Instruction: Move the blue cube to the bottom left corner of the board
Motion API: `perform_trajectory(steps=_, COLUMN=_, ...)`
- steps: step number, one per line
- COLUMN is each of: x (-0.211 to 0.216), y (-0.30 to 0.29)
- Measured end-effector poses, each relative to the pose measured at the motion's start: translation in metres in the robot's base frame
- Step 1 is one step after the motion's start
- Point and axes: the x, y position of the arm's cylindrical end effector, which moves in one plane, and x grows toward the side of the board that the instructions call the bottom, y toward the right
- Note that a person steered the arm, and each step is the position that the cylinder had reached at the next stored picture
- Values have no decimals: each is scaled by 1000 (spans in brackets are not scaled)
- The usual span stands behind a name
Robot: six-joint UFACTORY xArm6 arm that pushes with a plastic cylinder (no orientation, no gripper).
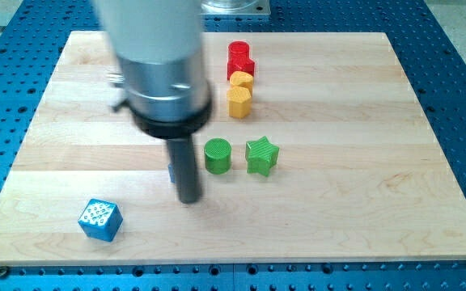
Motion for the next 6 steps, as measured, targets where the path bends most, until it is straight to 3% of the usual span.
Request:
perform_trajectory(steps=1, x=52, y=-55)
perform_trajectory(steps=2, x=61, y=-129)
perform_trajectory(steps=3, x=47, y=-140)
perform_trajectory(steps=4, x=55, y=-60)
perform_trajectory(steps=5, x=10, y=-65)
perform_trajectory(steps=6, x=30, y=-115)
